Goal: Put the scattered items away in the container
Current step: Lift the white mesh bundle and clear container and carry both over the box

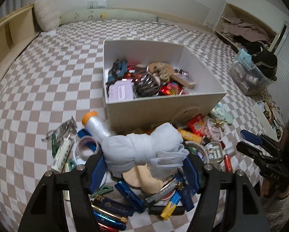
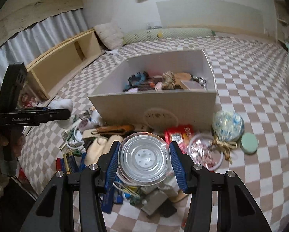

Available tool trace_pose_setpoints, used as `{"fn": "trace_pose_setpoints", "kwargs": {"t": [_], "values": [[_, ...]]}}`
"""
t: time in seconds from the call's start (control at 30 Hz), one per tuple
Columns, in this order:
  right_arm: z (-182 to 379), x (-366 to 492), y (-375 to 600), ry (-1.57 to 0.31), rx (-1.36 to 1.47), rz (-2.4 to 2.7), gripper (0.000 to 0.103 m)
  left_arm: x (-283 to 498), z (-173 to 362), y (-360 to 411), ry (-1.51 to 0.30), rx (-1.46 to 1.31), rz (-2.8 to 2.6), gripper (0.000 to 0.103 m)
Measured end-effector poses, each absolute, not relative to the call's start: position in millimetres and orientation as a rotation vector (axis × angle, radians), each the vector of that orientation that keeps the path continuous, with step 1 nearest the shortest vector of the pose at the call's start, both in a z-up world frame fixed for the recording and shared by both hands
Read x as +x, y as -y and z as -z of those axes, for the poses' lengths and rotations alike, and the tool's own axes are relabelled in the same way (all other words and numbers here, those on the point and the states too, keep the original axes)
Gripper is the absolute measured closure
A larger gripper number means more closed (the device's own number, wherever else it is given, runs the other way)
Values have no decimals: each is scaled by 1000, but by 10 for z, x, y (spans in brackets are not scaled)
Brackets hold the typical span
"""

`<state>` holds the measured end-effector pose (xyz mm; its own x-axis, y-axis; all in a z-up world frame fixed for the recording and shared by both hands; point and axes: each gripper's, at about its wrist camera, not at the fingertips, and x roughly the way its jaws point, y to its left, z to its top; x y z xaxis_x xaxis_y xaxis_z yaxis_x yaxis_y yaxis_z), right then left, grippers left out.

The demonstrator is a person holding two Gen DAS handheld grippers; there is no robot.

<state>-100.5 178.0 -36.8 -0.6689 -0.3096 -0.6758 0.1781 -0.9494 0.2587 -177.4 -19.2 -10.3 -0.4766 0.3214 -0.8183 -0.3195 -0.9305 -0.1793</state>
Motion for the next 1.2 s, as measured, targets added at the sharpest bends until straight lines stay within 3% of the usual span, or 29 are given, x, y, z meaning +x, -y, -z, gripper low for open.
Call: {"fn": "trace_pose_setpoints", "kwargs": {"t": [0.87, 1.2], "values": [[-845, -1436, -1906, 183, 818, 2709, 51, -2068, -1011, -316, -28, -1041, -2547, 34], [-1065, -1773, -2022, 188, 789, 2738, 51, -2414, -1235, -391, -70, -1019, -2575, 34]]}}
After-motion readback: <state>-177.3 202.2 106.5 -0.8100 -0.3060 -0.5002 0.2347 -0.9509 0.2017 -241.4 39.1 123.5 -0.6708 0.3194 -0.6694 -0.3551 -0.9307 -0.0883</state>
